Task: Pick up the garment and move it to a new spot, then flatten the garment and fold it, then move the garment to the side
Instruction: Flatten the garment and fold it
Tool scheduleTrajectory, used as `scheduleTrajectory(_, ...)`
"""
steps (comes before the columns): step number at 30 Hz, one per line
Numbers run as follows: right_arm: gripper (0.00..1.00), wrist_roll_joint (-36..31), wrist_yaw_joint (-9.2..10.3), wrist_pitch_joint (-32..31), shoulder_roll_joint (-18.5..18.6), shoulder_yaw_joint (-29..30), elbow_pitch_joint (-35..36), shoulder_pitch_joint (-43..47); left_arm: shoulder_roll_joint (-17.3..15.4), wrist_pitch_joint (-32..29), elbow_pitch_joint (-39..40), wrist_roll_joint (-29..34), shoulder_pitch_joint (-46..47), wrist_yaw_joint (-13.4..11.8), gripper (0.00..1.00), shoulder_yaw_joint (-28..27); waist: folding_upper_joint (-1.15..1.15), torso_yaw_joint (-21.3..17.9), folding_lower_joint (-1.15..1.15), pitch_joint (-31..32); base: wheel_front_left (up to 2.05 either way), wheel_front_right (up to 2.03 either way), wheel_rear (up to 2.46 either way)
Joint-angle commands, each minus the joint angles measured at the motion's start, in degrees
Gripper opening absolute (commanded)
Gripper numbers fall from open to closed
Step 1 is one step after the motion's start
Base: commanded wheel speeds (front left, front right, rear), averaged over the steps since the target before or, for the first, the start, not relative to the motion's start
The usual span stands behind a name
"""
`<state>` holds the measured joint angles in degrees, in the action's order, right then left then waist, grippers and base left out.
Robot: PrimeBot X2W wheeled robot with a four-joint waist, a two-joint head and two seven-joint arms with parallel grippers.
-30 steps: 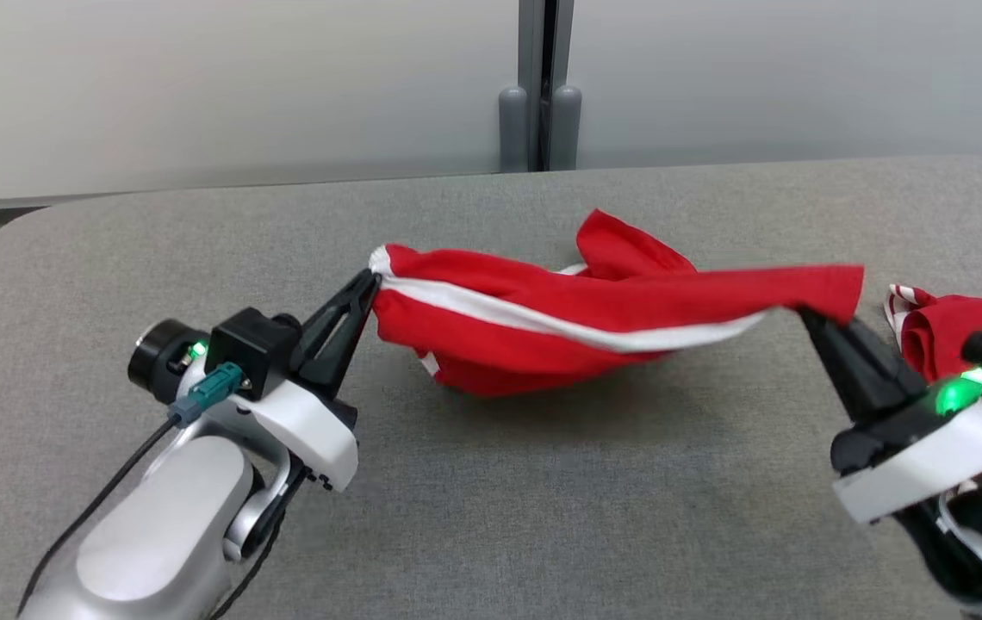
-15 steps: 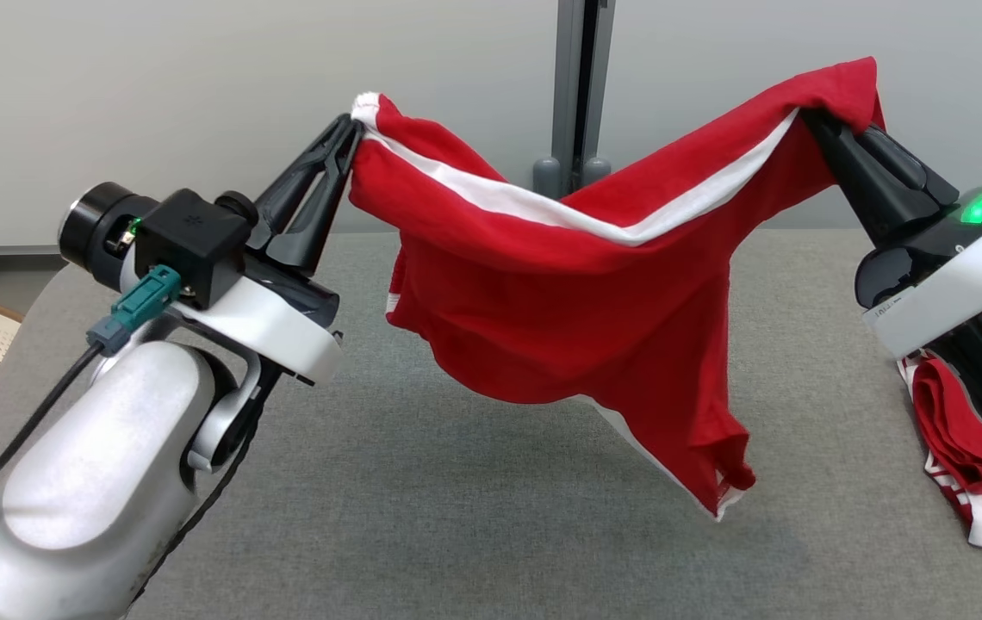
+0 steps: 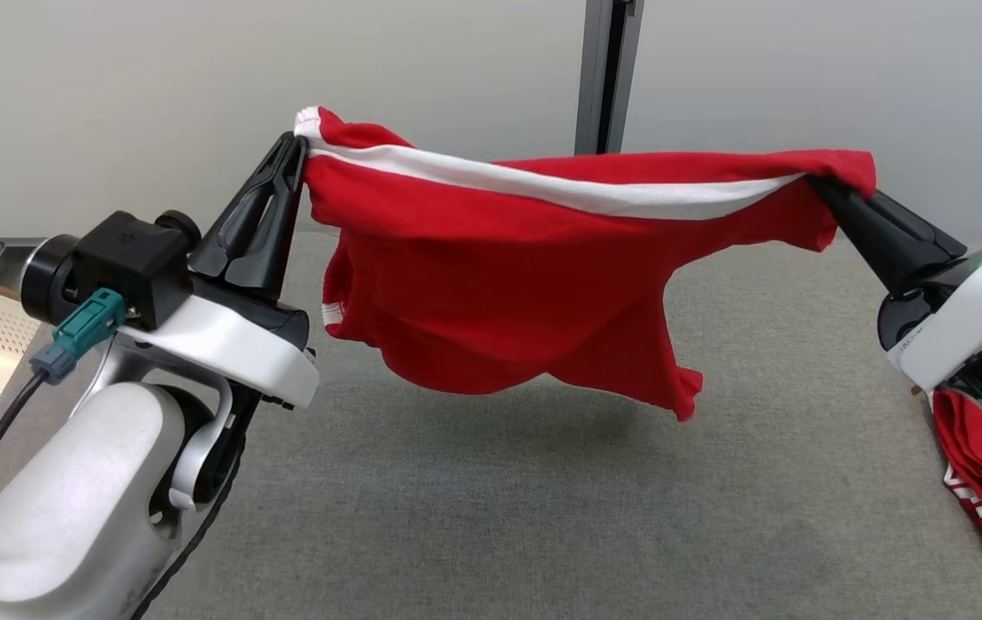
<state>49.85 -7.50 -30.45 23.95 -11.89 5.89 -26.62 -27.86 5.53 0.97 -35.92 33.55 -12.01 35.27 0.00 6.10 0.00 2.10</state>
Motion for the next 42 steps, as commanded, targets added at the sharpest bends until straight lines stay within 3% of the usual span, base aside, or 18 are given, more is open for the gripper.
scheduleTrajectory(1,0.00,0.1,0.03,-0.8,-0.7,0.9,0.2,0.6,-0.1,-0.2,0.1,-0.4,-0.3,-0.4,0.00,-0.3,0.00,0.0,0.00,-0.5,0.00,0.00,0.00)
scheduleTrajectory(6,0.00,-0.1,0.03,-5.1,-3.5,4.8,0.8,-2.4,0.1,-2.0,-0.6,-2.2,2.0,0.5,0.00,-1.2,0.00,-0.4,0.00,-4.5,0.00,0.00,0.00)
scheduleTrajectory(13,0.00,-7.6,0.03,-8.2,-4.8,5.5,-4.4,-19.2,0.9,-5.3,-10.3,-3.7,16.9,5.7,0.00,-3.1,0.00,-1.4,0.00,-16.6,0.00,0.00,0.00)
scheduleTrajectory(18,0.00,-16.4,0.08,-0.2,-5.4,1.6,-13.5,-36.8,2.8,-3.3,-21.8,-2.0,32.3,8.8,0.00,-5.0,0.00,-2.2,0.00,-25.6,0.00,0.00,0.00)
scheduleTrajectory(24,0.00,-23.5,0.09,15.1,-7.4,-2.8,-25.8,-50.4,6.3,5.4,-34.9,-0.3,44.6,10.4,0.00,-7.2,0.00,-2.3,0.00,-31.5,0.00,0.00,0.00)
scheduleTrajectory(25,0.00,-23.5,0.09,15.1,-7.4,-2.8,-25.8,-50.4,6.3,5.4,-34.9,-0.3,44.6,10.4,0.00,-7.2,0.00,-2.3,0.00,-31.5,0.00,0.00,0.00)
scheduleTrajectory(26,0.00,-23.6,0.09,19.4,-8.7,-4.0,-29.9,-51.1,7.6,7.7,-38.6,0.6,45.6,11.2,0.00,-6.9,0.00,-2.4,0.00,-32.0,0.00,0.00,0.00)
scheduleTrajectory(33,0.00,-21.2,0.04,25.3,-10.6,-8.7,-40.2,-47.3,12.3,9.6,-46.9,4.3,42.7,14.2,0.00,-3.7,0.00,-1.4,0.00,-33.9,0.00,0.00,0.00)
scheduleTrajectory(38,0.00,-18.3,0.03,26.9,-10.0,-13.1,-47.4,-41.4,15.3,9.7,-47.8,7.8,35.8,15.6,0.00,-3.9,0.00,-0.3,0.00,-33.0,0.00,0.00,0.00)
scheduleTrajectory(42,0.00,-14.7,0.03,26.8,-8.7,-17.7,-50.3,-36.2,15.9,9.7,-47.6,11.7,29.0,16.9,0.00,-2.6,0.00,0.5,0.00,-30.4,0.00,0.00,0.00)
